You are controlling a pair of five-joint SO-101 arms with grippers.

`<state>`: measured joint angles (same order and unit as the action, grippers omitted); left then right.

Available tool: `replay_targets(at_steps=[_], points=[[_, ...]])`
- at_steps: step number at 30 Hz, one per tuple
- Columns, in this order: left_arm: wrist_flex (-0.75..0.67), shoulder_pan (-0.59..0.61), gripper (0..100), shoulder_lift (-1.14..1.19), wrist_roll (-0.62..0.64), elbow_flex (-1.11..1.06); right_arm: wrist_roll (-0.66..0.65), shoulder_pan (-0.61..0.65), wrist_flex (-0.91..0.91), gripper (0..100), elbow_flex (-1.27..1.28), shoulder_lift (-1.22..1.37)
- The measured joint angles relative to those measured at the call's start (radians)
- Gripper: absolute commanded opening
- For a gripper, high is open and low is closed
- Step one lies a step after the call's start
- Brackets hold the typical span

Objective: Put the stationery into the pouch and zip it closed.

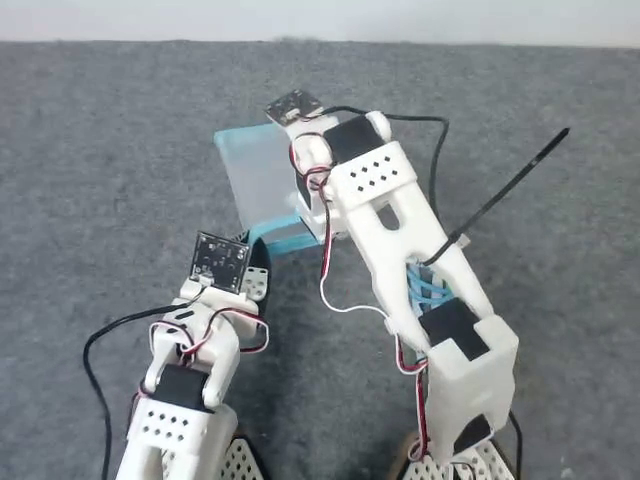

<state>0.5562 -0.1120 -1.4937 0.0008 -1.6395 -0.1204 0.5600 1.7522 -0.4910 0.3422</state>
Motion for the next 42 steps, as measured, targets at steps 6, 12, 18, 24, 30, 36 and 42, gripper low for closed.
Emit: replay_targets(at_steps=[6,12,18,24,30,36,42], points=[[0.0,0.005,1,0.0,0.0,0.0,-0.009,0.0,0.0,19.1,0.0,-0.057],[0.0,0.011,1,0.0,-0.008,-0.002,-0.057,-0.028,0.0,19.1,0.1,-0.304],[0.0,0.167,1,0.0,0.018,-0.002,-0.106,-0.141,-0.006,19.1,0.396,-0.551],[0.005,0.068,1,0.0,0.006,-0.002,-0.192,-0.345,-0.201,19.1,0.858,-0.66],[0.005,0.175,1,0.0,0.021,-0.002,-0.273,-0.506,-0.43,19.1,1.252,-0.671],[0.005,0.175,1,0.0,0.021,-0.002,-0.292,-0.514,-0.546,19.1,1.424,-0.671],[0.005,0.175,1,0.0,0.021,-0.002,-0.292,-0.52,-0.652,8.8,1.536,-0.694]])
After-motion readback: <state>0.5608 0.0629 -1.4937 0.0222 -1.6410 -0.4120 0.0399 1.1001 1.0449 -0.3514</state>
